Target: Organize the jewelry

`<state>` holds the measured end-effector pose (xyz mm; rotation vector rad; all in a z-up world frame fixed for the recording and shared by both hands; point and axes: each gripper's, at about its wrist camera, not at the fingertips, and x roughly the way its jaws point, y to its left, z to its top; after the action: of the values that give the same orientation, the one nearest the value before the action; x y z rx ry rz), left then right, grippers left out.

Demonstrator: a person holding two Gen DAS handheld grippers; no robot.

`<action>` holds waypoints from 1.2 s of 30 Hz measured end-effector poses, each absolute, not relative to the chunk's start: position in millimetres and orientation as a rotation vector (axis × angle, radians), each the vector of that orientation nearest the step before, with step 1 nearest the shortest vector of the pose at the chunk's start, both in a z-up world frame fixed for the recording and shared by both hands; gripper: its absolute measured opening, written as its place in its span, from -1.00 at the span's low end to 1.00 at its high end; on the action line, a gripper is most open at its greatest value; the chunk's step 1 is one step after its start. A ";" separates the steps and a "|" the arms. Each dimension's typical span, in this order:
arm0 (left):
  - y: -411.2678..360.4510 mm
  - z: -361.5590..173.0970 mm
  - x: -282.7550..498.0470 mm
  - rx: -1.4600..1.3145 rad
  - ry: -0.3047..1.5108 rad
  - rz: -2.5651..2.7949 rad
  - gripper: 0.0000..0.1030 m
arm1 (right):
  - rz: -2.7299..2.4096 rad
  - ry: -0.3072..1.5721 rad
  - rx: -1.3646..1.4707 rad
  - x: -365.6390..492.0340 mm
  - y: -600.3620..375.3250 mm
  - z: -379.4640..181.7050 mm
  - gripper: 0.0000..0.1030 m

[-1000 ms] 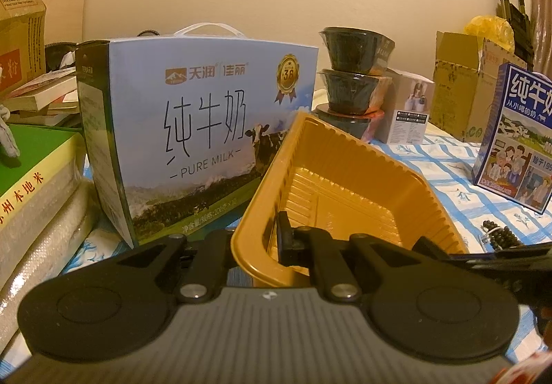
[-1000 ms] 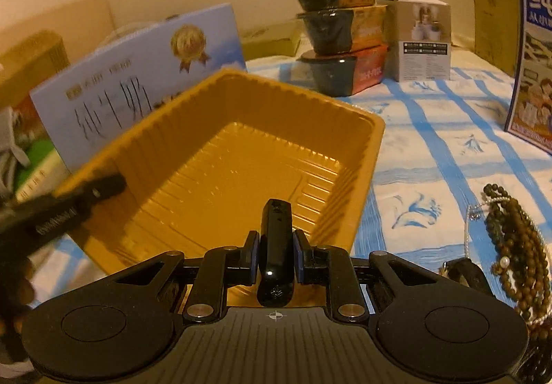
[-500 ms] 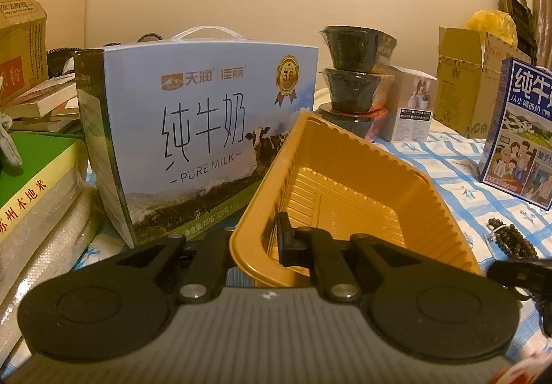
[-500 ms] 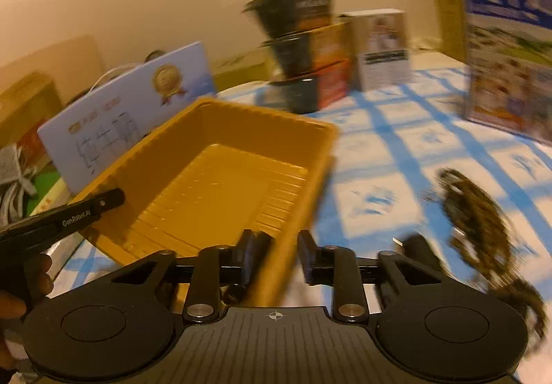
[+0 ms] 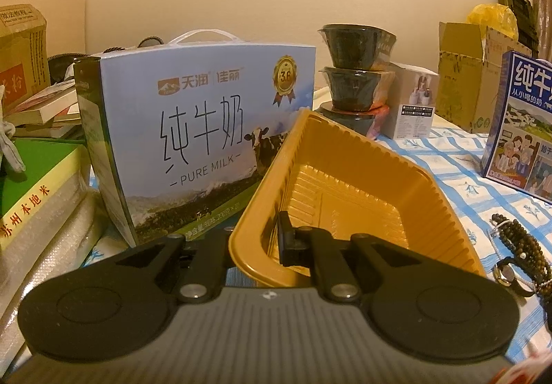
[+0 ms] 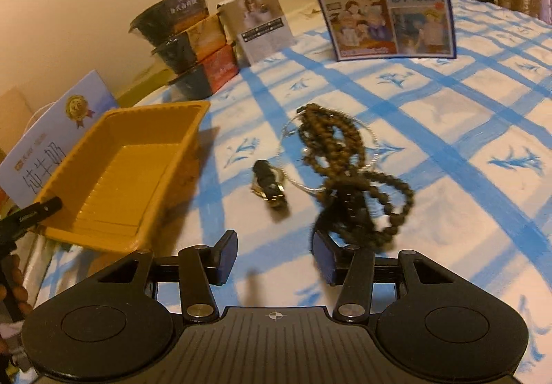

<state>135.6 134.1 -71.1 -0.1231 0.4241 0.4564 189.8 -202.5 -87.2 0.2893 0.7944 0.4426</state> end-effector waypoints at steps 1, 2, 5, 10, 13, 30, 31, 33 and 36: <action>134.5 -71.4 136.0 -0.123 0.427 0.458 -0.80 | 0.433 0.792 0.279 187.9 -205.2 -87.0 -0.04; 134.7 -71.6 136.3 -0.124 0.428 0.460 -0.80 | 0.427 0.785 0.267 184.7 -208.9 -85.6 -0.04; 134.7 -71.6 137.2 -0.121 0.430 0.464 -0.80 | 0.417 0.763 0.240 180.4 -214.6 -83.5 -0.04; 132.7 -71.4 137.5 -0.112 0.429 0.466 -0.80 | 0.391 0.757 0.195 180.9 -218.1 -84.8 -0.05; 132.6 -71.4 137.6 -0.110 0.429 0.466 -0.80 | 0.390 0.745 0.192 180.7 -218.4 -84.6 -0.12; 133.2 -71.9 137.6 -0.109 0.430 0.462 -0.80 | 0.353 0.848 0.261 194.9 -233.8 -89.6 -0.97; 133.0 -71.9 137.3 -0.111 0.429 0.462 -0.80 | 0.377 0.848 0.276 189.6 -234.3 -86.9 -0.98; 132.4 -72.1 136.7 -0.111 0.428 0.463 -0.80 | 0.440 0.866 0.245 179.8 -228.2 -85.6 -0.97; 132.4 -72.2 136.2 -0.114 0.429 0.461 -0.81 | 0.507 0.869 0.193 163.3 -216.6 -86.3 -0.93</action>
<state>136.2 132.4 -72.2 -0.1144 0.4289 0.4608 163.3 -216.6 -86.3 0.1929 0.8687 0.5073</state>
